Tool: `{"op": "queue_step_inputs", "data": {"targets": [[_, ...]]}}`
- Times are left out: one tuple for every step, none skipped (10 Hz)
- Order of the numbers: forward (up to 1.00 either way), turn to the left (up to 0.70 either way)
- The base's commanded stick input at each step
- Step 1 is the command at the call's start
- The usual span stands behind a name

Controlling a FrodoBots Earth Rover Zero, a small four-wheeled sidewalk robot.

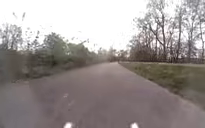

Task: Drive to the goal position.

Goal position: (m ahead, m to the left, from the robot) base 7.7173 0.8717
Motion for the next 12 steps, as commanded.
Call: {"op": "queue_step_inputs", "data": {"targets": [[1.00,0.00],[1.00,0.00],[1.00,0.00],[1.00,0.00],[1.00,0.00],[1.00,0.00],[1.00,0.00],[1.00,0.00],[1.00,0.00],[1.00,0.00],[1.00,0.00],[1.00,0.00]]}}
